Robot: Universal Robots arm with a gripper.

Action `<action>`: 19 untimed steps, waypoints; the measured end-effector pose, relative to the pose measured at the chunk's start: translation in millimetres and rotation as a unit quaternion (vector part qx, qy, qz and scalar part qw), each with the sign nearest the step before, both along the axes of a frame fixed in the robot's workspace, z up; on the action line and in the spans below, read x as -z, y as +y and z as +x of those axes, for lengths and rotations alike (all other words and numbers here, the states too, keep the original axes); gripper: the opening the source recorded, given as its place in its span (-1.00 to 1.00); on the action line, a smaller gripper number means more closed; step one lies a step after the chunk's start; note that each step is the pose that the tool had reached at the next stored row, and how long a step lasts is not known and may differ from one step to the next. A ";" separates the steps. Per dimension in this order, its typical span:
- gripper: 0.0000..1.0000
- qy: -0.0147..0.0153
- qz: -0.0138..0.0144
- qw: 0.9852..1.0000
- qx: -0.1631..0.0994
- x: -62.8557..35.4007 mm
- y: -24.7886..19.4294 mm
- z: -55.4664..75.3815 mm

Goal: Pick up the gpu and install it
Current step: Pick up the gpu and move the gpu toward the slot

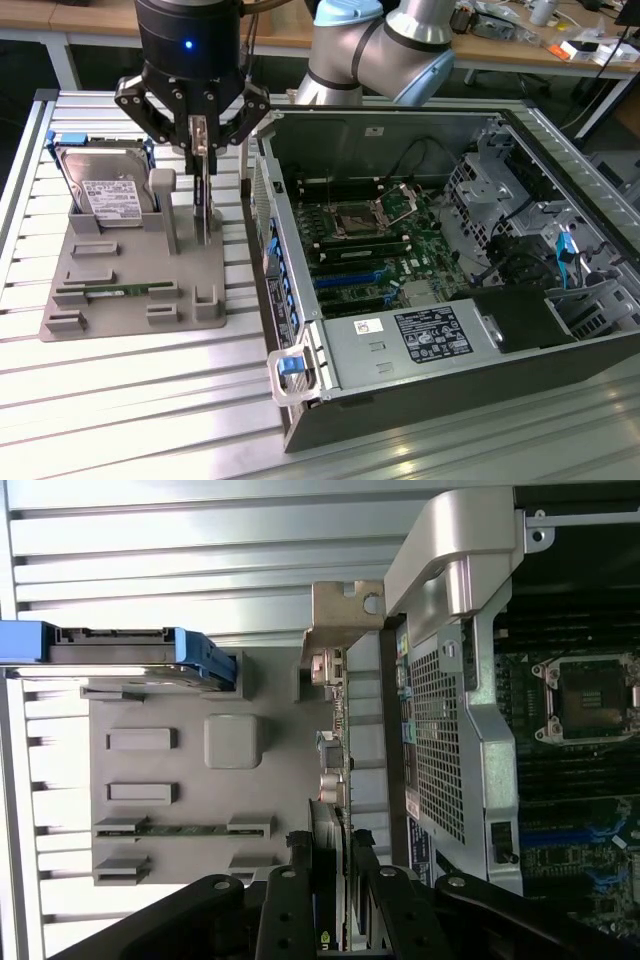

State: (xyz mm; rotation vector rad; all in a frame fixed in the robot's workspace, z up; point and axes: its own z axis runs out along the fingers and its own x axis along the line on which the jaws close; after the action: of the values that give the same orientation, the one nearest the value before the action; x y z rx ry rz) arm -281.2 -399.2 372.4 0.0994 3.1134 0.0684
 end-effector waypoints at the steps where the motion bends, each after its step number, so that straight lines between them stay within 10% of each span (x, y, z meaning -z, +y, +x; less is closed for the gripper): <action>1: -0.47 0.000 0.000 1.000 0.000 -0.1 0.0 0.0; 19: -0.47 0.000 0.000 1.000 0.000 -4.3 0.0 0.0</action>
State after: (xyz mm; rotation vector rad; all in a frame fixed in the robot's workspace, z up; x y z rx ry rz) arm -281.2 -399.2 376.7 0.0994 3.1133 0.0685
